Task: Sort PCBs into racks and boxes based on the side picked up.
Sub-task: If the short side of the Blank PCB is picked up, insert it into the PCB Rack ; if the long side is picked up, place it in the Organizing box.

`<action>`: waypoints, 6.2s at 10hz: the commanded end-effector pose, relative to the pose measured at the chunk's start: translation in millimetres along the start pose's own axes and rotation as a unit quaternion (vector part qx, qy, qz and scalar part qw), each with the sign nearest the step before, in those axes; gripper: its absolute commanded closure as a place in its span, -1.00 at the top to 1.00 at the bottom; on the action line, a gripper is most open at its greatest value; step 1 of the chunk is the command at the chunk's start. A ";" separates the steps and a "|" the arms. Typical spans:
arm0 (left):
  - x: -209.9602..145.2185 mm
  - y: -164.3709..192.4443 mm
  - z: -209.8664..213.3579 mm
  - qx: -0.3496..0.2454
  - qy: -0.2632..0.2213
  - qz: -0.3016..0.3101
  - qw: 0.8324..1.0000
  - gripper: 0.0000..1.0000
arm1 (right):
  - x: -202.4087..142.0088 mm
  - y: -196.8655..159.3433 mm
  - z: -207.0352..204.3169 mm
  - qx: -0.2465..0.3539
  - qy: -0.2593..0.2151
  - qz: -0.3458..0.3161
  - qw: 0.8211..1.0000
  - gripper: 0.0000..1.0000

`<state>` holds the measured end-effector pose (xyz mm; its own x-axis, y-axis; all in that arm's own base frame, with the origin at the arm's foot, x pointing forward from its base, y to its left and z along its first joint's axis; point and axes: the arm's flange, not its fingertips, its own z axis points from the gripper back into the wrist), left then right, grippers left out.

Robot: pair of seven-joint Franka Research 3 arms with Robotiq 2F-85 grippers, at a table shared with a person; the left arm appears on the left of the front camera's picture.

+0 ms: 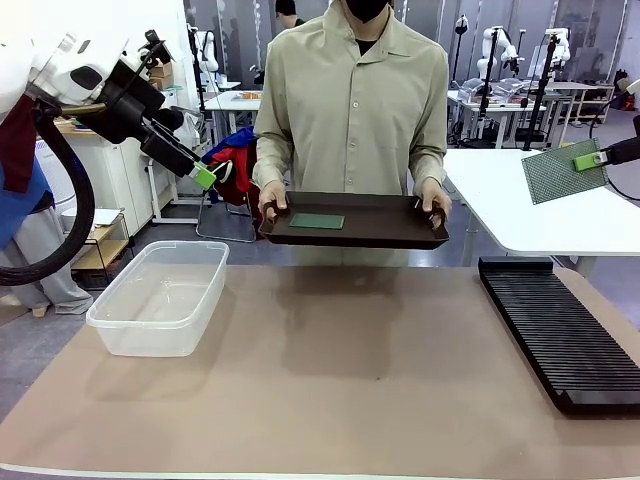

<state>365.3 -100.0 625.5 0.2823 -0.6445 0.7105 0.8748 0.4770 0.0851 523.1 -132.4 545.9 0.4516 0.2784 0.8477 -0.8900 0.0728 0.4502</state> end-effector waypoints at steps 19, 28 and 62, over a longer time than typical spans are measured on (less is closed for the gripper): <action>-1.1 -0.6 0.4 -0.003 0.001 0.001 1.000 1.00 | -47.1 -99.5 53.9 -0.022 0.090 0.271 0.958 -0.96; -1.1 -0.6 0.4 -0.003 0.001 0.001 1.000 1.00 | -78.0 -138.7 63.0 -0.045 0.099 0.237 0.965 -0.96; -1.1 -0.6 0.4 -0.003 0.001 0.001 1.000 1.00 | -191.0 -228.7 0.9 -0.015 0.008 0.237 0.971 -0.96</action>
<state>365.3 -99.9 625.5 0.2823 -0.6446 0.7105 0.8749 0.4768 0.0850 638.2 -204.7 277.9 -0.0177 0.3312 0.9434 -0.9989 -0.0477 -0.0020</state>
